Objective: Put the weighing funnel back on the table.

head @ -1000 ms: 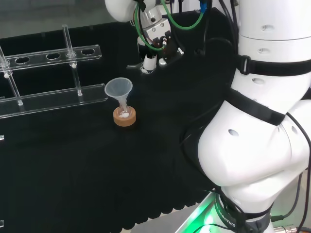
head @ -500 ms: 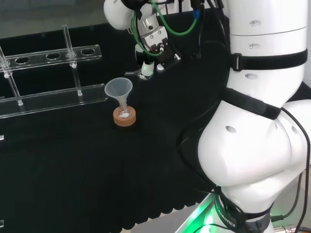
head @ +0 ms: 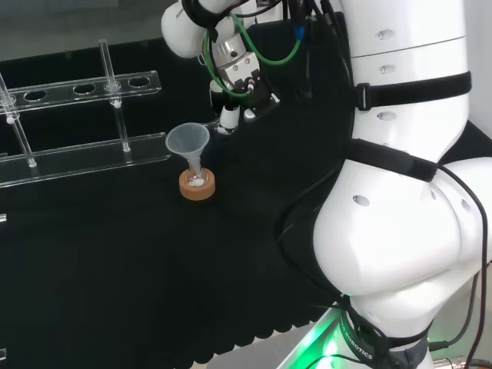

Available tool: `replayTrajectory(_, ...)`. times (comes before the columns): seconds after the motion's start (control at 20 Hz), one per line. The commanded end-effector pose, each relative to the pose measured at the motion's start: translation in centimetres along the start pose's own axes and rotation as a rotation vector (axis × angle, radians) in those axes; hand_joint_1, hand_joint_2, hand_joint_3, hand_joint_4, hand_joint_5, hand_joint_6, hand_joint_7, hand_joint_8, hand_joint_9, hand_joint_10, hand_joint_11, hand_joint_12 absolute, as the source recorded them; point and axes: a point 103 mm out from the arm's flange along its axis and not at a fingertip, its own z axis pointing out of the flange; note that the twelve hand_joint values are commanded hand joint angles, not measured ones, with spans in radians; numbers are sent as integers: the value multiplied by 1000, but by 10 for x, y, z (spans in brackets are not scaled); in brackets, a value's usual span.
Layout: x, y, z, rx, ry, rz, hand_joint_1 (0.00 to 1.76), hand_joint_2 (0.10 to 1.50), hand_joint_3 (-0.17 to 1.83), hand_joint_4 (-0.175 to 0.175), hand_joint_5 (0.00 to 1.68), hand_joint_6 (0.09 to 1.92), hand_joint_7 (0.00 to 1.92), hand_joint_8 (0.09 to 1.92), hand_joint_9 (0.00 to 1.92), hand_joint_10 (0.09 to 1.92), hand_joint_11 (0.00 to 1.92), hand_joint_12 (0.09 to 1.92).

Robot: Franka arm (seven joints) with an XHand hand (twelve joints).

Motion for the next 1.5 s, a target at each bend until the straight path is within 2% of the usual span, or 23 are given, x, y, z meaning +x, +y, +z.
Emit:
replayTrajectory(0.05, 7, 10, 6, 18, -18, -24, 1084, 676, 719, 175, 1152, 916, 592, 664, 975, 333, 773, 1069)
replayTrajectory(0.55, 12, 21, 18, 44, -30, -35, 1084, 676, 719, 175, 1152, 916, 593, 664, 975, 332, 773, 1070)
replayTrajectory(1.5, 13, 28, 26, 47, -18, -47, 1084, 676, 718, 175, 1152, 916, 594, 665, 976, 331, 769, 1070)
